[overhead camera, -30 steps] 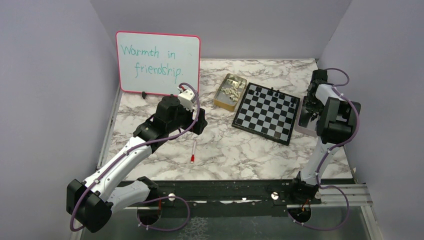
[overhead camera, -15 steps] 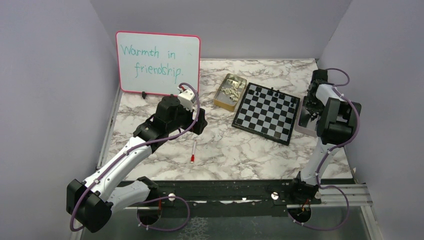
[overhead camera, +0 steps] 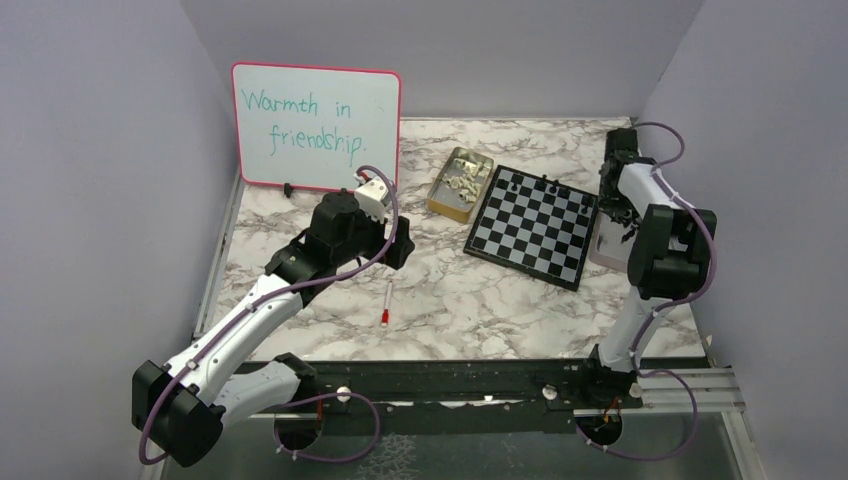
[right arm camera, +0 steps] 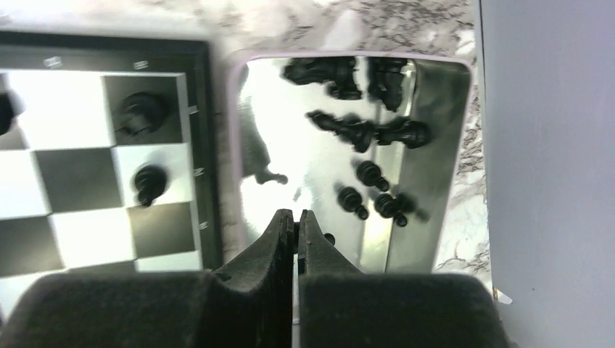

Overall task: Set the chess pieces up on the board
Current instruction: Pick up the chess piece from the storage box.

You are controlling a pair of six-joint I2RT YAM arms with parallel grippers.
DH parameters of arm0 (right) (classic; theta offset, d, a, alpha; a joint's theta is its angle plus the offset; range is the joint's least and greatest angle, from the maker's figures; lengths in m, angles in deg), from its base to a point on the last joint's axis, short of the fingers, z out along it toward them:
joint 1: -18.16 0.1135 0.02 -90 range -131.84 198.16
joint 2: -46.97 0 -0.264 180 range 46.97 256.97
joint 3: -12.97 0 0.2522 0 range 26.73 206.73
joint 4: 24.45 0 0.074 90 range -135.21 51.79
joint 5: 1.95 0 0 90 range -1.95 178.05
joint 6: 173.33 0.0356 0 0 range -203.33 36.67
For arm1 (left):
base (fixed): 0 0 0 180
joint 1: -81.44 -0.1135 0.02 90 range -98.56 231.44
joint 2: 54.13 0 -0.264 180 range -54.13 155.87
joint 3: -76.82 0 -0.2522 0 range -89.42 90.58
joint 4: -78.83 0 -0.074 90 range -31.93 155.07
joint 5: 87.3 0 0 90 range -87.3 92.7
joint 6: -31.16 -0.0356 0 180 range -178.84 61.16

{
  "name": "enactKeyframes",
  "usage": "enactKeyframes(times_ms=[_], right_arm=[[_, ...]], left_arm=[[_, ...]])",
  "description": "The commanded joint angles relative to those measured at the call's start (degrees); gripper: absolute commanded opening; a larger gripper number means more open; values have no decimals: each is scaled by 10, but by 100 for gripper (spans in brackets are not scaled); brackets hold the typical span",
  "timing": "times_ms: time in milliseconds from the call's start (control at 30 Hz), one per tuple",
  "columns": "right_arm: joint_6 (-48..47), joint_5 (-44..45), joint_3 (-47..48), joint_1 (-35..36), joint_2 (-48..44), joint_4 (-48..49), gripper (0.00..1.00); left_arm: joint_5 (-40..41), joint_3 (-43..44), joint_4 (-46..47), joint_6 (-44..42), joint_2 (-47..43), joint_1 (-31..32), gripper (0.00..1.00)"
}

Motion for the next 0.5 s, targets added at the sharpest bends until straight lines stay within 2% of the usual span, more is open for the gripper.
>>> enactKeyframes(times_ms=[0,233,467], right_arm=[[-8,45,19,51,-36,-34,1],[-20,89,27,127,-33,-45,1],[-36,109,33,169,-14,-36,1]], left_arm=[[8,-7,10,2,-10,1,98],[9,-7,11,3,-14,1,98],[9,-8,13,3,-15,1,98]])
